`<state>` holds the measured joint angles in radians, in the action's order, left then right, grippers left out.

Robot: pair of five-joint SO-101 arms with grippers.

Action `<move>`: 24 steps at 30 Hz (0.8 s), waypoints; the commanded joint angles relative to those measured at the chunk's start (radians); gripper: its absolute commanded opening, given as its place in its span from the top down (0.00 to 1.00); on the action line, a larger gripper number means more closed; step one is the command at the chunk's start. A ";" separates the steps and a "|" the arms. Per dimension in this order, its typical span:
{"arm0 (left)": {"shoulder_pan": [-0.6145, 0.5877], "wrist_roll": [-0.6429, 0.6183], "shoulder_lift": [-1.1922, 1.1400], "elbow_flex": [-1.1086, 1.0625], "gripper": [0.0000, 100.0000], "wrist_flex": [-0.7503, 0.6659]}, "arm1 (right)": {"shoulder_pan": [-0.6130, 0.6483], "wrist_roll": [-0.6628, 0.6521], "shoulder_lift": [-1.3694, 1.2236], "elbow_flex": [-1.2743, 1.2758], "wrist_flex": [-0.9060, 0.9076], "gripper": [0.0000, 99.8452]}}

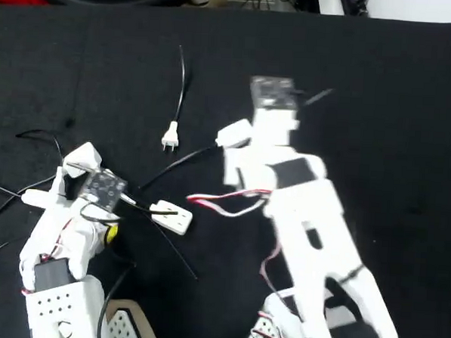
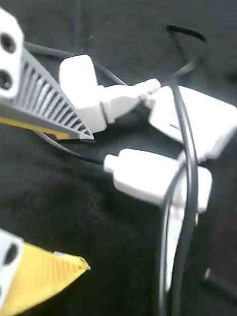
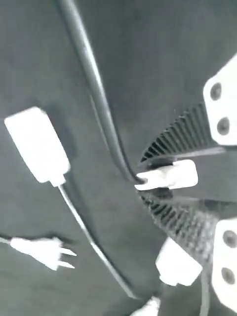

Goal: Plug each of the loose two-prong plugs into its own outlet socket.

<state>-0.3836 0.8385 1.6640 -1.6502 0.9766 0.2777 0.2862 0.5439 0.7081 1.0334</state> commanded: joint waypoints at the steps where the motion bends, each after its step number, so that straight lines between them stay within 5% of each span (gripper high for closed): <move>1: 0.117 0.066 0.011 0.189 0.65 0.083 | -0.152 0.011 0.137 -0.013 0.023 0.99; 5: 0.406 0.135 0.002 0.332 0.65 0.192 | -0.281 -0.051 0.193 -0.081 0.160 0.99; 11: 0.723 0.279 -0.037 0.363 0.65 0.157 | -0.301 -0.057 0.193 -0.094 0.189 0.99; 17: 0.746 0.615 -0.330 0.346 0.65 -0.008 | -0.301 -0.068 0.193 -0.094 0.186 0.99; 24: 0.745 0.658 -0.747 0.418 0.65 -0.318 | -0.301 -0.072 0.193 -0.094 0.183 0.99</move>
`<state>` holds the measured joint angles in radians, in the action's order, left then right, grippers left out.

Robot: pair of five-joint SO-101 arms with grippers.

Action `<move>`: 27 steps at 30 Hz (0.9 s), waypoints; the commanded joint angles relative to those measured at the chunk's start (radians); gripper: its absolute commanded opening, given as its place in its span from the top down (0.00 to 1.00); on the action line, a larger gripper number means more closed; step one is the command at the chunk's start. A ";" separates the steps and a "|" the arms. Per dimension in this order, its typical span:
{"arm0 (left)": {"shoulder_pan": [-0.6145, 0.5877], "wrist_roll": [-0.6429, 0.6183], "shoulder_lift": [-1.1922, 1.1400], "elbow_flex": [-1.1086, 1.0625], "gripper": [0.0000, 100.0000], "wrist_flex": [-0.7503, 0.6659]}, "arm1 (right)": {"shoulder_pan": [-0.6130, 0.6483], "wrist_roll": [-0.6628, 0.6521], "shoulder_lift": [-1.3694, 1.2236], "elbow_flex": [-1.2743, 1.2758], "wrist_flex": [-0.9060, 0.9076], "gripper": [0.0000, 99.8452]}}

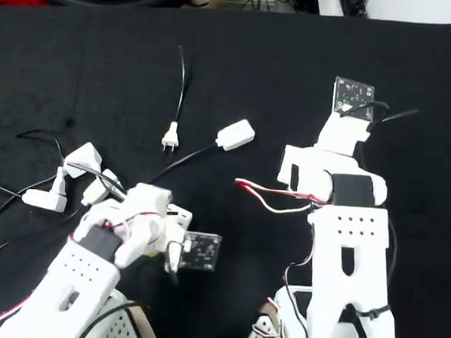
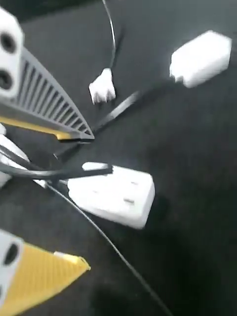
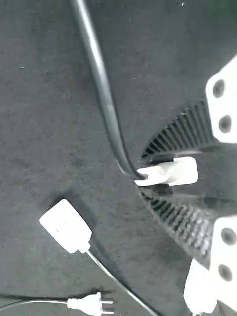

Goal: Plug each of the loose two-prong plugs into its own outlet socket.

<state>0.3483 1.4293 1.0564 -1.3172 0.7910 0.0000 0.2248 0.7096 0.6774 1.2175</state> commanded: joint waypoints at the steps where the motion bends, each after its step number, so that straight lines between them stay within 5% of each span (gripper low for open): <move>1: 0.015 0.068 -0.189 0.094 0.65 -0.173 | -0.023 -0.008 0.027 -0.061 -0.012 0.99; 15: 0.008 0.061 -0.448 0.117 0.65 -0.299 | -0.023 -0.002 0.027 0.019 -0.137 0.98; 23: 0.015 -0.132 -0.451 0.110 0.94 -0.292 | -0.006 -0.002 0.025 0.047 -0.173 0.98; 27: 0.018 -0.132 -0.479 0.097 0.93 -0.292 | 0.035 -0.002 0.025 0.070 -0.187 0.98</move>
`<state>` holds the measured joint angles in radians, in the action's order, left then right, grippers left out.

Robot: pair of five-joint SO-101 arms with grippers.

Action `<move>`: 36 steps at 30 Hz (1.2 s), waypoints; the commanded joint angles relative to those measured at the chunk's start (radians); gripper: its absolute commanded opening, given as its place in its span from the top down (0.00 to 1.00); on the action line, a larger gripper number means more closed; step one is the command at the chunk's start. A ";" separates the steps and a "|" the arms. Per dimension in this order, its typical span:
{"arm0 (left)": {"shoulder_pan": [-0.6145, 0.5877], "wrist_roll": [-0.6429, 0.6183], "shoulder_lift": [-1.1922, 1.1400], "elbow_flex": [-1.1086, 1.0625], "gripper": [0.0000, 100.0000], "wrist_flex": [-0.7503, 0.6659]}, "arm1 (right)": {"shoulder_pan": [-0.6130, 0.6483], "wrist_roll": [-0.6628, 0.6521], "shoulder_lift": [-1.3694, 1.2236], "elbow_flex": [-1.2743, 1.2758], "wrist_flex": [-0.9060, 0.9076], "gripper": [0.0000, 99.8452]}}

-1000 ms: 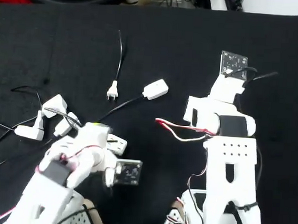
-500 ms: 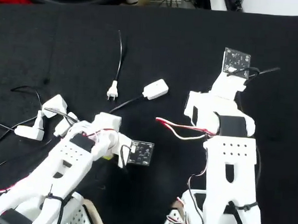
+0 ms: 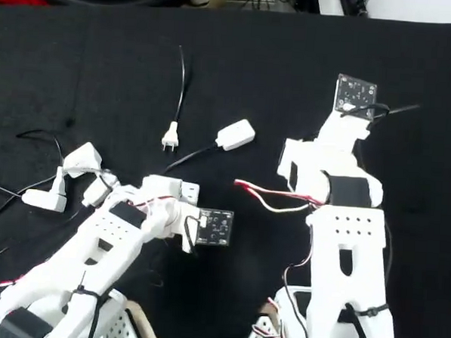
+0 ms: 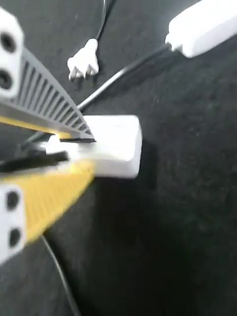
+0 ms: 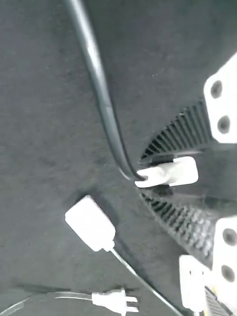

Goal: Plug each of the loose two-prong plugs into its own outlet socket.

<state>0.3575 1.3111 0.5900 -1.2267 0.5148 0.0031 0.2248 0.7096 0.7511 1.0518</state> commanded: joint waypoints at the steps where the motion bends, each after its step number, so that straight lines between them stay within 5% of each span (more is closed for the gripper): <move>1: 0.008 -0.014 -0.029 0.007 0.91 -0.015 | 0.038 -0.002 0.025 -0.004 -0.020 0.98; 6: 0.002 -0.040 -0.112 0.058 0.87 0.002 | 0.035 -0.002 0.025 -0.002 -0.018 0.98; 14: -0.016 -0.324 -0.140 0.265 0.86 0.249 | 0.034 -0.002 0.025 -0.004 -0.017 0.98; 22: -0.097 -0.064 -0.209 0.400 0.60 0.247 | 0.034 -0.003 0.025 -0.002 -0.015 0.98; 32: -0.099 -0.035 -0.692 0.696 0.68 0.331 | 0.037 -0.008 0.025 -0.002 -0.015 0.98; 36: -0.097 -0.201 -0.713 0.762 0.68 0.394 | 0.035 -0.009 0.025 -0.002 -0.015 0.98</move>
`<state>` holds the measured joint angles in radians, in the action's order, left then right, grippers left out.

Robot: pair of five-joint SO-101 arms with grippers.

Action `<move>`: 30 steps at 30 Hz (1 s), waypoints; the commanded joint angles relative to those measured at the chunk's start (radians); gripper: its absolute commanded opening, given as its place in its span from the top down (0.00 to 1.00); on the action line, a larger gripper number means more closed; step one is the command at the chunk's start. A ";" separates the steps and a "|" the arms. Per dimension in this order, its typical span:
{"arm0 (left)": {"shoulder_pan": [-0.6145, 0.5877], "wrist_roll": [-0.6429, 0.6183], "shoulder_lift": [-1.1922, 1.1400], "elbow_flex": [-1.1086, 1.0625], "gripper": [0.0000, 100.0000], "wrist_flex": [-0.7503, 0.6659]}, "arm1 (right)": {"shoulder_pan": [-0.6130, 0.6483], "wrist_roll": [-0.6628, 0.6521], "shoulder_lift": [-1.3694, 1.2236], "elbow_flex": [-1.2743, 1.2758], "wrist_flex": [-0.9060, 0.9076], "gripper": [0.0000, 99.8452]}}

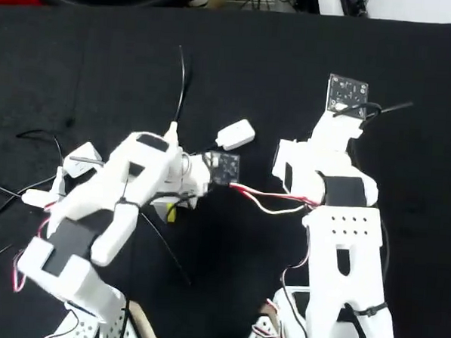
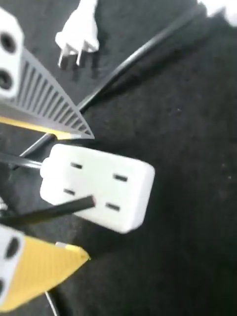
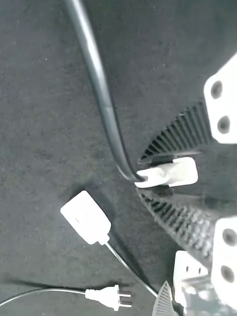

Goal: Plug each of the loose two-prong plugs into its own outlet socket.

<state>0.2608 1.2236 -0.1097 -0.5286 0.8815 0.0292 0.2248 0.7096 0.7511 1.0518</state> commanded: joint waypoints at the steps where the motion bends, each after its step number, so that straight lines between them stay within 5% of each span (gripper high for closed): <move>1: -0.001 -0.150 -0.006 0.067 0.68 0.044 | 0.009 -0.009 0.025 -0.002 -0.015 0.98; 6: 0.013 -0.261 0.031 0.018 0.70 0.112 | 0.011 -0.009 0.025 -0.002 -0.015 0.98; 14: 0.050 -0.710 0.048 -0.021 0.87 0.118 | 0.011 -0.006 0.025 -0.001 -0.015 0.98; 20: 0.064 -0.924 0.048 -0.010 0.89 0.137 | 0.011 -0.008 0.025 -0.001 -0.014 0.98; 26: 0.084 -0.991 0.048 0.016 0.82 0.175 | 0.012 -0.009 0.025 -0.001 -0.014 0.98; 30: 0.077 -0.893 0.063 0.021 0.70 0.206 | 0.041 -0.046 0.025 0.001 -0.023 0.98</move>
<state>0.3161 0.2846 -0.0760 -0.5485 1.0641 0.0307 0.2202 0.7096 0.7572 1.0487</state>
